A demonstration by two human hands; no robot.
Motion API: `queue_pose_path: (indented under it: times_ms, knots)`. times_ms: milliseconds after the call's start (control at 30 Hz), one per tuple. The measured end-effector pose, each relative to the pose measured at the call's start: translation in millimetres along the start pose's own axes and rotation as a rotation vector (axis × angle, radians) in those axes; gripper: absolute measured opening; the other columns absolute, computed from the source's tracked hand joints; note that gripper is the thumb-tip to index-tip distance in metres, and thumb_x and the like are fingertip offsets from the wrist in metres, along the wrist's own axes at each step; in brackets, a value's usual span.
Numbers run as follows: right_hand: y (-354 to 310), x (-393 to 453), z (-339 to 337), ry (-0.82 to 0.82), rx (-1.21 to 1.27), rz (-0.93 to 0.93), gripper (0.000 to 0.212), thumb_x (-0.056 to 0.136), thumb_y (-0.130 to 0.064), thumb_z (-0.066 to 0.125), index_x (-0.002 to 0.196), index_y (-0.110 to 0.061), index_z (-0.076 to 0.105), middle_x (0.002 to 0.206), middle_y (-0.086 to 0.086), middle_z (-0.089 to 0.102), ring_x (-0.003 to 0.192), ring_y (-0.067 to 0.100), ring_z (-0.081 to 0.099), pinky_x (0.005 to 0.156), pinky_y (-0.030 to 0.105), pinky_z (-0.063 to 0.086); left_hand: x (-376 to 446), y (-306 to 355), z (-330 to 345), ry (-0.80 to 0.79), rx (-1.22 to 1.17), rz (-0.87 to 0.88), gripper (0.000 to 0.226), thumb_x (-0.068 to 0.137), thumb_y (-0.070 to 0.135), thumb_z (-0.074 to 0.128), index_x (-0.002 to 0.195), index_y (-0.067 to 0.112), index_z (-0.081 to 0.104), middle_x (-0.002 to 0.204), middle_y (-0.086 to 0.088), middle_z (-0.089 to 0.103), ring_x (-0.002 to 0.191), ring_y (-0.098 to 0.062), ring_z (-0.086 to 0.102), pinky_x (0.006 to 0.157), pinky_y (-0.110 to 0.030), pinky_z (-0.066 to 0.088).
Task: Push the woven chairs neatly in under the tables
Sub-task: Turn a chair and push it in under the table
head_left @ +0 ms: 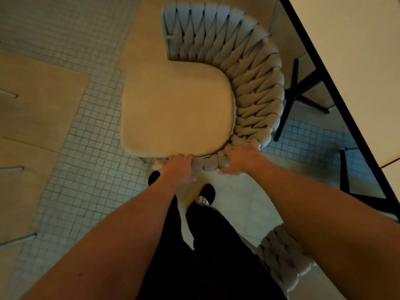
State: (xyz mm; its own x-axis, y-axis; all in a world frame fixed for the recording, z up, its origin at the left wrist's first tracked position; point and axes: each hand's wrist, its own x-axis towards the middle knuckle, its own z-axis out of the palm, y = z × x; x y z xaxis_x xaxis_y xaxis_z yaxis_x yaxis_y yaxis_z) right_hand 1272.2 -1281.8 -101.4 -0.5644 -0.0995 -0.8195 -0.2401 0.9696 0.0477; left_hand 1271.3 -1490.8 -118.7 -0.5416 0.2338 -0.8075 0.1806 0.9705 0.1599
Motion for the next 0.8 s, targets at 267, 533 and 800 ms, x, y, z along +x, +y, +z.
queue_pose_path:
  times_ms: [267,533,800]
  knots:
    - [3,1,-4,0.005,-0.061,-0.041,0.083,0.084,-0.089,0.035,0.138,-0.028,0.049,0.14,0.001,0.056,0.13,0.025,0.051,0.111,0.055,0.029,8,7,2,0.096,0.045,-0.072,0.037,0.094,0.015,0.049,0.125,0.035,0.054,0.128,-0.001,0.057,0.124,-0.03,0.045,0.102,-0.06,0.028]
    - [-37,3,-4,-0.023,0.091,-0.014,0.081,0.087,-0.086,0.035,0.14,-0.027,0.05,0.136,0.002,0.06,0.126,0.027,0.055,0.113,0.062,0.017,8,-34,-11,0.045,0.159,-0.039,0.039,0.092,0.018,0.06,0.124,0.038,0.051,0.133,0.002,0.053,0.129,-0.03,0.04,0.1,-0.06,0.031]
    - [-108,12,-21,-0.039,0.319,0.049,0.087,0.092,-0.082,0.034,0.144,-0.014,0.047,0.143,0.008,0.055,0.132,0.032,0.051,0.114,0.072,0.011,6,-93,-51,0.082,0.375,0.028,0.059,0.09,0.018,0.061,0.138,0.046,0.044,0.135,0.005,0.053,0.128,-0.026,0.042,0.105,-0.055,0.032]
